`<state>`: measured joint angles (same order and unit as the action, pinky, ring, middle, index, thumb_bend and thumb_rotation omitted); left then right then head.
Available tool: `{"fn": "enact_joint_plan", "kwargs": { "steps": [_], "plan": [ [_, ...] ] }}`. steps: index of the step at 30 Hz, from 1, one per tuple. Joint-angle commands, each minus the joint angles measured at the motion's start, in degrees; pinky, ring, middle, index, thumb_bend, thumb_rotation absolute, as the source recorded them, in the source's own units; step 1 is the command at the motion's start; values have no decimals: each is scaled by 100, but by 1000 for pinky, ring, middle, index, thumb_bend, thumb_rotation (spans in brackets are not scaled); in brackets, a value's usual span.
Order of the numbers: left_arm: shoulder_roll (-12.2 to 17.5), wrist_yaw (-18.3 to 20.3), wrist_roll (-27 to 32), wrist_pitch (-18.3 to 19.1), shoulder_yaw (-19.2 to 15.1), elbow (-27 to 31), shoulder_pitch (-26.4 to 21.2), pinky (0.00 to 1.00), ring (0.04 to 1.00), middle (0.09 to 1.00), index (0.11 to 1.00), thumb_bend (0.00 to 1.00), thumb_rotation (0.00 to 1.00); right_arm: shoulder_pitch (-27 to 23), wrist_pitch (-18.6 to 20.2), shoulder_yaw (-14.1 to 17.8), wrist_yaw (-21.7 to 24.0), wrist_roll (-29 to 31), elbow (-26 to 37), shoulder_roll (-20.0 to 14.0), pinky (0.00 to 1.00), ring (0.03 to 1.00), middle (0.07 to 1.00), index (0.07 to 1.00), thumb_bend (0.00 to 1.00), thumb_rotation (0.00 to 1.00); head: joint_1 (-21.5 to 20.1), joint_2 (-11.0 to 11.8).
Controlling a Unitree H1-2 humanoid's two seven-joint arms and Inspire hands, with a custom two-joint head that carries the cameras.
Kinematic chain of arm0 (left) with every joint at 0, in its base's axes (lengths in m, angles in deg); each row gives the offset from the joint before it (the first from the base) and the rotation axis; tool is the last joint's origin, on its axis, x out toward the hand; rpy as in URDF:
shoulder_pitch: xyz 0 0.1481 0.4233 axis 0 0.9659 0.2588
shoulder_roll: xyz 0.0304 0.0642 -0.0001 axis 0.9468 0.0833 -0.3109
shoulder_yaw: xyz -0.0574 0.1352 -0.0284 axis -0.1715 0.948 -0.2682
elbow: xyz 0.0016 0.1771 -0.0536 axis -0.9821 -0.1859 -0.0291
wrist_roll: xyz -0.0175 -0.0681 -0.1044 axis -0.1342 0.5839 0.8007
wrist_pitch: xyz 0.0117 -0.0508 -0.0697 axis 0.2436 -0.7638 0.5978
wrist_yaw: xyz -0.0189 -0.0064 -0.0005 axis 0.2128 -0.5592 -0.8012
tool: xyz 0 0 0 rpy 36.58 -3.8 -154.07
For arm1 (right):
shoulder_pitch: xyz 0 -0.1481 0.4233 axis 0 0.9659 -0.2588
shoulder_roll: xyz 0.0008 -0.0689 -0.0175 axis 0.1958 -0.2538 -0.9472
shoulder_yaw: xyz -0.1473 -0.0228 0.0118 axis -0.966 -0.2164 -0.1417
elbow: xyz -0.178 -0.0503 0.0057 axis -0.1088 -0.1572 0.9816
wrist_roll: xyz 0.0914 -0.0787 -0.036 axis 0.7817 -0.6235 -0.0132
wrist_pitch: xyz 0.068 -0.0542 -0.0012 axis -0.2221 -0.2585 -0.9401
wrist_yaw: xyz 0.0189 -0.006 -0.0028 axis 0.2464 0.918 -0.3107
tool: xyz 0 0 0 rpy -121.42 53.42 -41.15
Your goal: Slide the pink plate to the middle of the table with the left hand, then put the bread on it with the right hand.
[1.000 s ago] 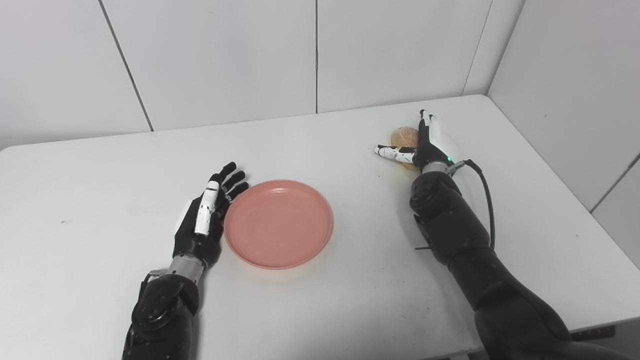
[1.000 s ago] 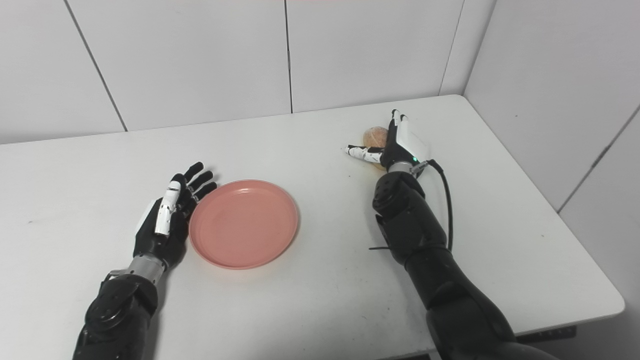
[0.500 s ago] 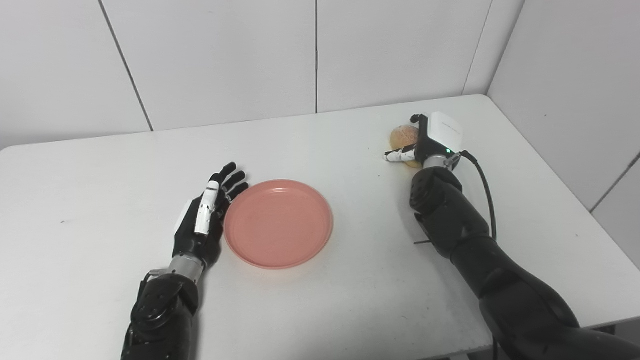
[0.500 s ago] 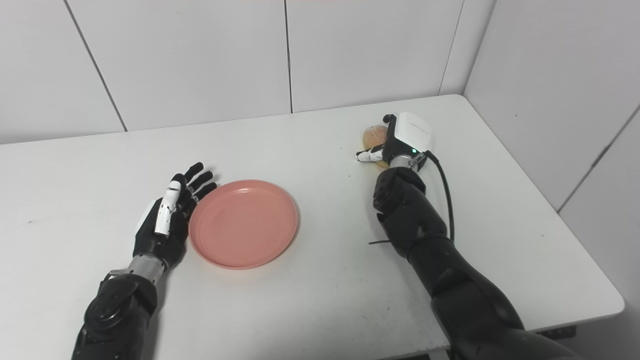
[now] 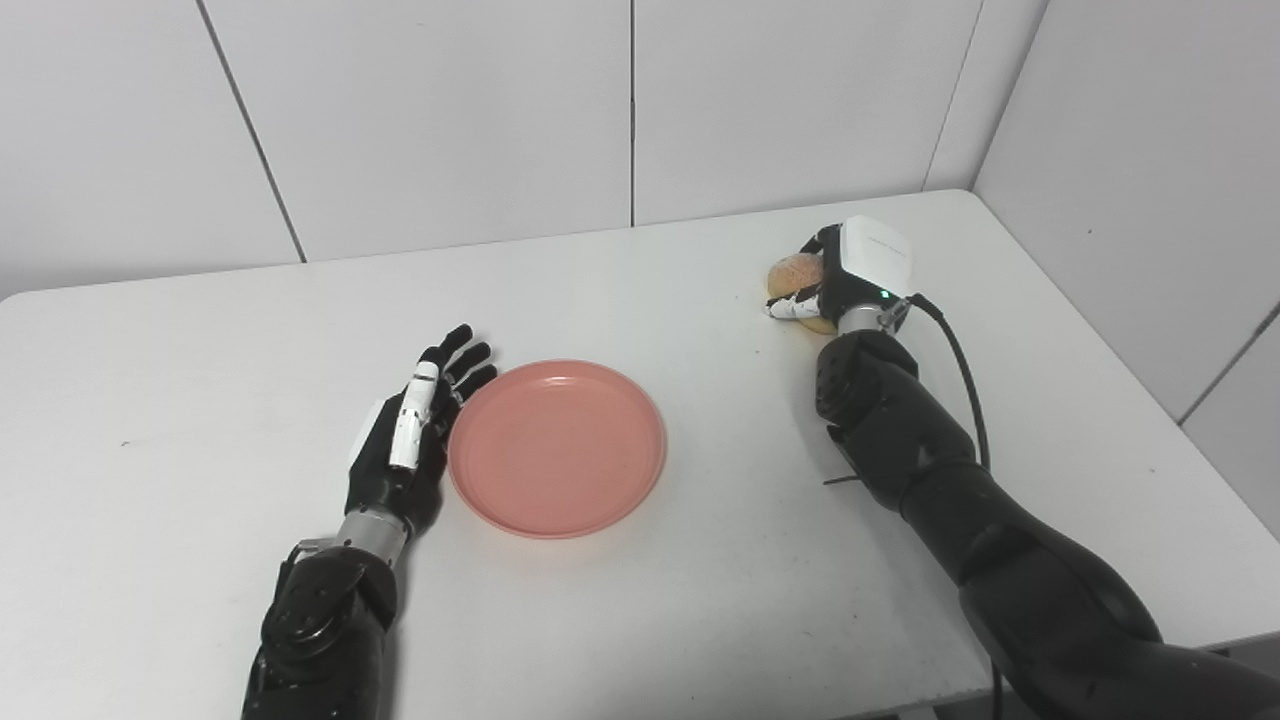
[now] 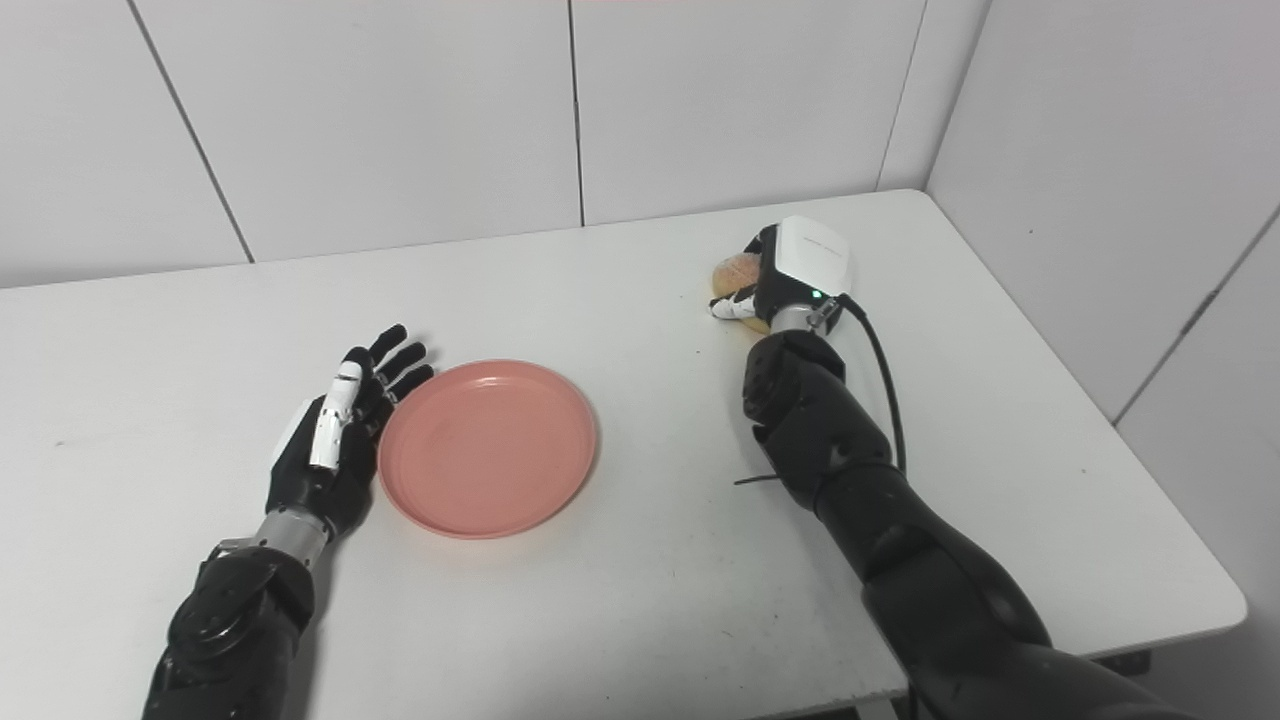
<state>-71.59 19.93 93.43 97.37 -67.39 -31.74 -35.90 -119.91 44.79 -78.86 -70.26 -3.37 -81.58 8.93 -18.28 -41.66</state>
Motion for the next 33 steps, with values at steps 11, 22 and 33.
{"fn": "enact_joint_plan", "kwargs": {
  "steps": [11, 22, 33],
  "plan": [
    [-68, -26, -49, 85, 51, -114, -57, 883, 896, 908, 900, 358, 1000, -26, 340, 1, 482, -167, 1536, -207, 228, 302, 393, 485, 490, 144, 145, 5],
    [-138, -55, -90, 0, 84, -265, -109, 889, 901, 909, 901, 366, 1000, 228, 418, 32, 1598, -1023, 3535, 284, 304, 408, 491, 492, 492, 146, 328, 3],
    [-309, -274, -311, -7, 179, -367, -163, 878, 897, 907, 901, 369, 1000, 609, 407, -544, 2610, -1431, 4673, 908, 297, 389, 458, 489, 493, 143, 884, -42]
  ]
}}
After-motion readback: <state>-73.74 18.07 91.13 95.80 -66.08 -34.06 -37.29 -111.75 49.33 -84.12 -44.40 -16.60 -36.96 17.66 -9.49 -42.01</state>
